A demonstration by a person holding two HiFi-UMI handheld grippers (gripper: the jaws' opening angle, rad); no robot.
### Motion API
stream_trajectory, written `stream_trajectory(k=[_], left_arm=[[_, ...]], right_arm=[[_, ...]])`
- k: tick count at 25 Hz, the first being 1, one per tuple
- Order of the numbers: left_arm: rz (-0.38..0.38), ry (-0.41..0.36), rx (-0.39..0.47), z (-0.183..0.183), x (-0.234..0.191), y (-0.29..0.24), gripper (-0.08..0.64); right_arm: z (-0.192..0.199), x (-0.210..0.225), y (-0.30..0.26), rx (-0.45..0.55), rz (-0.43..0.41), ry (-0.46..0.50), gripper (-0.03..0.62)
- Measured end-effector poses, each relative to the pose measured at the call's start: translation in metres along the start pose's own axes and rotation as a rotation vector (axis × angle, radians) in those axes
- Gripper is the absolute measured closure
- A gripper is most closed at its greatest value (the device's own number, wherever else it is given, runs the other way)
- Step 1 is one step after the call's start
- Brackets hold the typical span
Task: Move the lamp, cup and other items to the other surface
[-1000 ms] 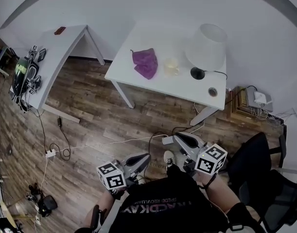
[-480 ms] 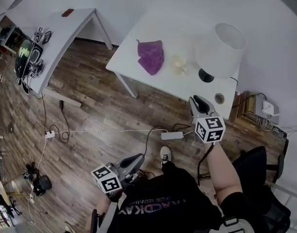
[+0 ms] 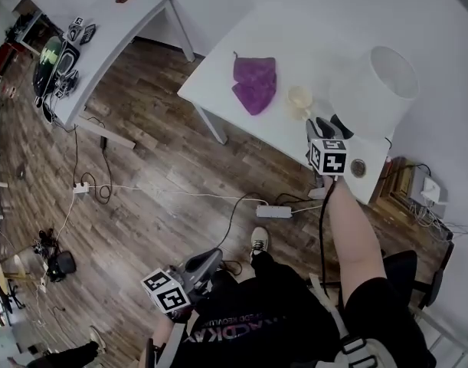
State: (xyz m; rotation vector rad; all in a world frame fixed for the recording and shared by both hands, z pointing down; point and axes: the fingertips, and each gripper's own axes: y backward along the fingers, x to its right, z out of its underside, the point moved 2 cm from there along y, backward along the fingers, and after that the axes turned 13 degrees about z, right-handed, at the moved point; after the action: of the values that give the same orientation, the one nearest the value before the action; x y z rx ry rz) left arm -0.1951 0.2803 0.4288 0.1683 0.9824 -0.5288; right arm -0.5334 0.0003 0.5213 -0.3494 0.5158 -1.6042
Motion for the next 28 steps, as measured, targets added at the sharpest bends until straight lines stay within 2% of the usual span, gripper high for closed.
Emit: stream_trajectory(k=[6, 15, 17, 28], left_arm=[[-0.048, 0.031, 0.039, 0.003, -0.006, 0.011, 0.557], [-0.049, 0.053, 0.037, 0.005, -0.011, 0.011, 0.557], [-0.046, 0.054, 0.036, 0.006, -0.011, 0.01, 0.557], [-0.059, 0.055, 0.068, 0.007, -0.008, 0.02, 0.557]], right_arm=[[-0.001, -0.006, -0.032, -0.04, -0.015, 0.044, 0.47], [0.003, -0.017, -0.053, -0.085, -0.073, 0.126, 0.472], [0.005, -0.017, -0.054, -0.091, -0.076, 0.136, 0.53], [0.011, -0.016, -0.042, -0.067, -0.028, 0.025, 0.54]])
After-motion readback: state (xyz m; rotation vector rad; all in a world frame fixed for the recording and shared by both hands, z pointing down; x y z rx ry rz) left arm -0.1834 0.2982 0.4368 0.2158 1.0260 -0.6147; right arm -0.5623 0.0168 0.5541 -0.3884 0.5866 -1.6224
